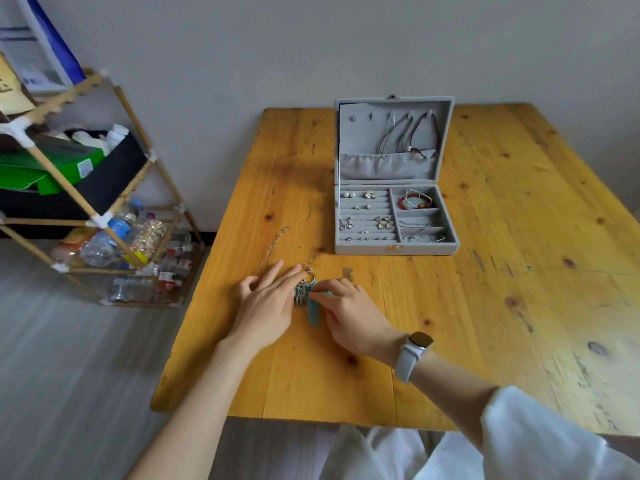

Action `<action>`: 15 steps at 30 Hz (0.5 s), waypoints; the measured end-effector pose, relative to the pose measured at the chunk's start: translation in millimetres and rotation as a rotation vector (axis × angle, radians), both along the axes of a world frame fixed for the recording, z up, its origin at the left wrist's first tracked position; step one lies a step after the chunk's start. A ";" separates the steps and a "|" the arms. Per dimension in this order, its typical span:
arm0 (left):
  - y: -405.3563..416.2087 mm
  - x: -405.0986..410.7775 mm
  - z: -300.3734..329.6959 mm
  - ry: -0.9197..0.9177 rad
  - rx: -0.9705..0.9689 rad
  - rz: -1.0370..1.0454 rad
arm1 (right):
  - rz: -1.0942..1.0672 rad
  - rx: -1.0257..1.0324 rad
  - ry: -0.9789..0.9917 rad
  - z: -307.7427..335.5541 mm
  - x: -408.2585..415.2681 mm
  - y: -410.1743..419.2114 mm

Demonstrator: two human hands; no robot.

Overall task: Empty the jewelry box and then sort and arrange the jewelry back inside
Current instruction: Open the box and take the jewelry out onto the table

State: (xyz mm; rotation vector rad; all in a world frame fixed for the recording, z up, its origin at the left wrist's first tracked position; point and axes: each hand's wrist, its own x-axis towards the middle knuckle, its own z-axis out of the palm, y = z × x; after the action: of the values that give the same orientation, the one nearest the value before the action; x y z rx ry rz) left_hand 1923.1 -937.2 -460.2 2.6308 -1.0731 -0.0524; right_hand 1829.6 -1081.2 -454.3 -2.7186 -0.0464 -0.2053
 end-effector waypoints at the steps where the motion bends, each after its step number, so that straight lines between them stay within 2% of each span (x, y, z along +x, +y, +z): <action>1: 0.2 3.1 0.7 0.014 -0.008 -0.008 | 0.007 0.010 0.010 1.3 3.1 -0.5; 4: -0.4 7.3 3.1 0.039 -0.118 -0.022 | 0.009 0.111 -0.009 8.9 6.1 -1.9; 8: -12.8 14.7 16.3 0.025 -0.285 0.030 | -0.105 0.216 -0.090 30.5 7.1 -23.9; 12: -58.5 35.7 57.4 0.021 -0.391 0.071 | -0.239 0.241 -0.102 57.7 27.9 -72.0; 15: -105.7 56.2 84.9 -0.083 -0.395 0.025 | -0.376 0.297 -0.156 75.4 51.9 -115.3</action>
State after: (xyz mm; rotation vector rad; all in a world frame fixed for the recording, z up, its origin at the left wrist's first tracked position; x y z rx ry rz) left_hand 1979.3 -1042.9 -375.2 2.3052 -0.9611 0.2506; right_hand 1881.5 -1196.5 -378.9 -2.3874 0.4194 -0.4905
